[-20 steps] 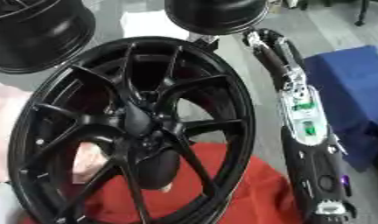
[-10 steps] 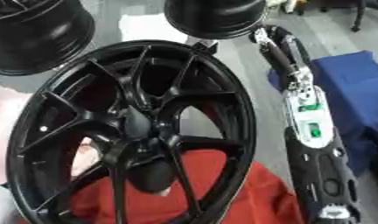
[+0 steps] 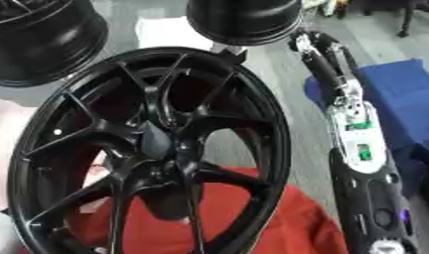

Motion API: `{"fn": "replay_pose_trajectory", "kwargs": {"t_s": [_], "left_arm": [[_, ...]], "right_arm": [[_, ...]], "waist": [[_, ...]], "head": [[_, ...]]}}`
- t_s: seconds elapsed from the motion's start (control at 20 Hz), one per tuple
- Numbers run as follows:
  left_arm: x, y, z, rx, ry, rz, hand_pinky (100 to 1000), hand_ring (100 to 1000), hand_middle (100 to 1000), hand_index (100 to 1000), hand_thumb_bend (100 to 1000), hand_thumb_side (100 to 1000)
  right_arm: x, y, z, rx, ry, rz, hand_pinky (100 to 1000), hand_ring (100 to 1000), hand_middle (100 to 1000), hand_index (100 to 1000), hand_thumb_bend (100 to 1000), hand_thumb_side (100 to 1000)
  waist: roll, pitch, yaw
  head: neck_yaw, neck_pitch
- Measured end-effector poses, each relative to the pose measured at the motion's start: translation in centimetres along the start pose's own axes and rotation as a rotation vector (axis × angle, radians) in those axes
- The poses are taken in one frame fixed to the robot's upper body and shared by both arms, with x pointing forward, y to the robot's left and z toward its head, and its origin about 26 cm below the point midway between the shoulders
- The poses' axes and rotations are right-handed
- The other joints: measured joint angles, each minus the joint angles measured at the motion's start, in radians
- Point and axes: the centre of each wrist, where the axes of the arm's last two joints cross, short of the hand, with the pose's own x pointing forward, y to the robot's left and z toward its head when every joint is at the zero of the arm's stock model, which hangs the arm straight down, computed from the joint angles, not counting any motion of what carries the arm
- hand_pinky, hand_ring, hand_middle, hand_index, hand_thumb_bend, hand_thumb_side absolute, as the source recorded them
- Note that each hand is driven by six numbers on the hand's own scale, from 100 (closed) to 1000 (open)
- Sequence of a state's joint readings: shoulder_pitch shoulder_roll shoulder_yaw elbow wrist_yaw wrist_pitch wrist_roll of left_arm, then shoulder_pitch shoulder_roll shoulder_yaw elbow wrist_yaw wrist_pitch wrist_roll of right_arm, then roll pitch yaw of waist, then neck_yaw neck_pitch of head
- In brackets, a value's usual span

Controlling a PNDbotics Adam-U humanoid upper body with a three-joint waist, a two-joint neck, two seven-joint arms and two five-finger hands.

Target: Pull the pin out of the wheel hub.

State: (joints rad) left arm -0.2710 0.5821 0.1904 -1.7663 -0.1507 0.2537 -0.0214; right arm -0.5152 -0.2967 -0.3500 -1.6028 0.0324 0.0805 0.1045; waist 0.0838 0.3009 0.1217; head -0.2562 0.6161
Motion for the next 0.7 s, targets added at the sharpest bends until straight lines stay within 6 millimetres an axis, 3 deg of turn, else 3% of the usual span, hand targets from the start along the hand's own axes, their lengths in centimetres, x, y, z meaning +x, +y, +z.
{"fn": "replay_pose_trajectory", "kwargs": {"t_s": [0.3, 0.7], "left_arm": [[1.8, -2.1, 0.8, 0.125, -0.098, 0.264, 684, 601, 565, 677, 455, 641], [2.0, -4.9, 1.2, 0.242, -0.164, 0.528, 693, 604, 564, 679, 458, 644]], "right_arm": [[-0.1, 0.2, 0.1, 0.001, 0.0, -0.009, 946, 791, 629, 674, 100, 596], [-0.1, 0.4, 0.1, -0.003, -0.003, -0.018, 945, 789, 628, 672, 100, 591]], "waist": [[-0.011, 0.0, 0.0], [-0.021, 0.0, -0.002]], "head": [[0.0, 0.007], [0.0, 0.007]]}}
